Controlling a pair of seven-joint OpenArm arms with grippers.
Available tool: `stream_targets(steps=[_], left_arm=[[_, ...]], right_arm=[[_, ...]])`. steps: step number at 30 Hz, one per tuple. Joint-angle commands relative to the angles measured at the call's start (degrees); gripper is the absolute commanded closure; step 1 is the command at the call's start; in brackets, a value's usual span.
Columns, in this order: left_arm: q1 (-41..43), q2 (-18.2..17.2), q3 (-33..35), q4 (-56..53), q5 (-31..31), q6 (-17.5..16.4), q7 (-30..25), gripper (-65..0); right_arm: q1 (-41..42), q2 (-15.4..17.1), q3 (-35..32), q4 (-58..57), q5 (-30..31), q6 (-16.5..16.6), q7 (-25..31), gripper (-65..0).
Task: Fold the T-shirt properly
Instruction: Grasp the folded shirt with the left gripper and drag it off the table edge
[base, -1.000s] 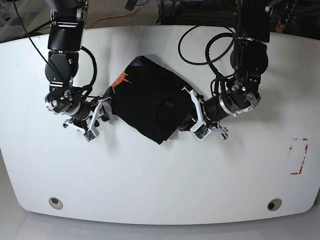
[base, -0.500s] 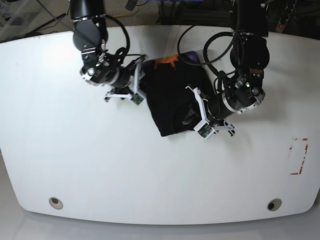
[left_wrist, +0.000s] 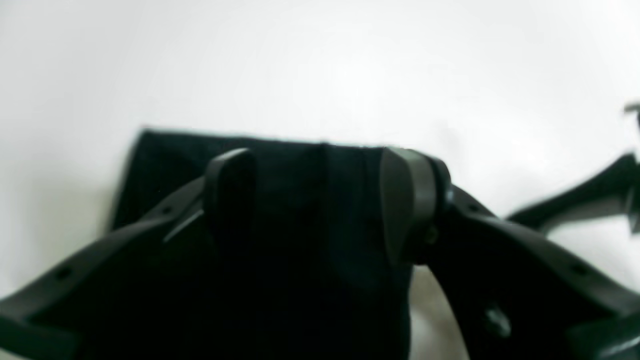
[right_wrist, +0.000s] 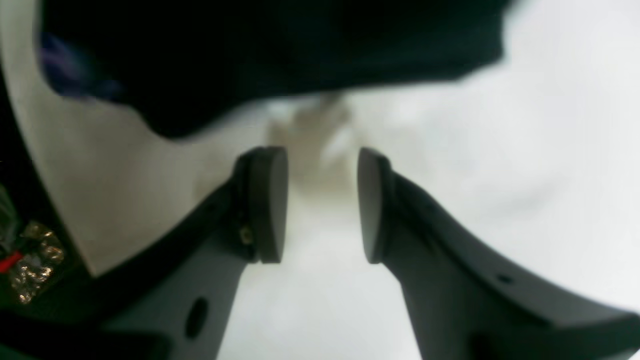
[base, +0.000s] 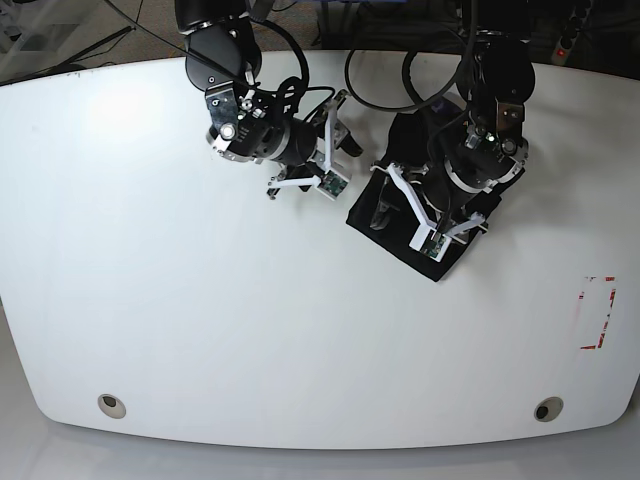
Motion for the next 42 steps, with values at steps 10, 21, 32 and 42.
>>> stream_targets(steps=[10,21,32,42], left_arm=[[5.1,-1.1,-4.3,0.1,-0.6,0.7,-7.6,-36.8],[4.5,-8.6,-4.3,-20.1,-0.7,0.7,-17.2,-36.7],[0.2,-18.7,-21.5,-35.0,-0.8,0.1,-19.9,-36.7],[-0.3,-28.4,-36.7,-46.9,-0.8,-10.0,-23.5,-36.7]], right_arm=[[1.0,0.5,8.2,0.7,0.8,0.1,0.8,-21.7],[1.0,1.9,8.2,1.1,1.1,0.1,0.8,-21.7],[1.1,2.1,8.2,2.8,1.0,0.1,0.8,-21.7],[1.1,2.1,8.1,3.7,0.9,0.1,0.9,-21.7]])
